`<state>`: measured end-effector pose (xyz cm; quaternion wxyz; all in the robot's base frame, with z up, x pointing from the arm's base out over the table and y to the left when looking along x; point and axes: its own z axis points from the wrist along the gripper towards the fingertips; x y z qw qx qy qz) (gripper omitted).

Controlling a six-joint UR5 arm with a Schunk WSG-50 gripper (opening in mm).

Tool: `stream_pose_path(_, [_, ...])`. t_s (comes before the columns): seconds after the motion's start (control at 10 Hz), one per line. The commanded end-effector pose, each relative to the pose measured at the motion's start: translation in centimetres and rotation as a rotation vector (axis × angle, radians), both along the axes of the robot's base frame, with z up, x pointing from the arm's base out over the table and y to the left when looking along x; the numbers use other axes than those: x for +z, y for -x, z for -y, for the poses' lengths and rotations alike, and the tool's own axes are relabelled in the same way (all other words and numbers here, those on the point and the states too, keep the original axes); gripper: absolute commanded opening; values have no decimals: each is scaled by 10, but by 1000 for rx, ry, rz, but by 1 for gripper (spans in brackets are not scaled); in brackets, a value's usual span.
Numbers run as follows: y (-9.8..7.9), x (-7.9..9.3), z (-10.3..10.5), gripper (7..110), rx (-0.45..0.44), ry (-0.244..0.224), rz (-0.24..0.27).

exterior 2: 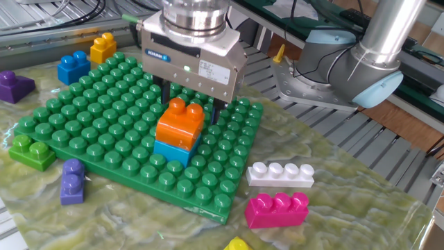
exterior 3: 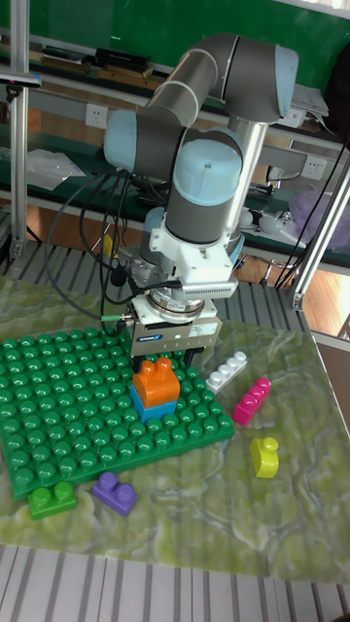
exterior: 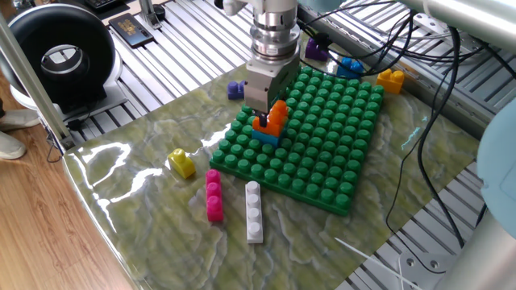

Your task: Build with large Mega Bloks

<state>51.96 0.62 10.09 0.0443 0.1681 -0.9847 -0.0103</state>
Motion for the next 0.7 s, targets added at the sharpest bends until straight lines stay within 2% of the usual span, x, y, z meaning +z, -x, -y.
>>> stream_pose_path(0.0, [-4,10,2,7,-45,4,20])
stream_pose_path(0.2, [-6,10,2,7,-57,8,25])
stream_pose_path(0.3, [-5,11,1,7,-36,0,22])
stream_pose_path(0.4, [-10,13,-10,7,-6,-54,38])
stream_pose_path(0.5, [-15,15,-19,66,-31,-84,60])
stream_pose_path(0.6, [-17,18,-16,66,-51,-60,62])
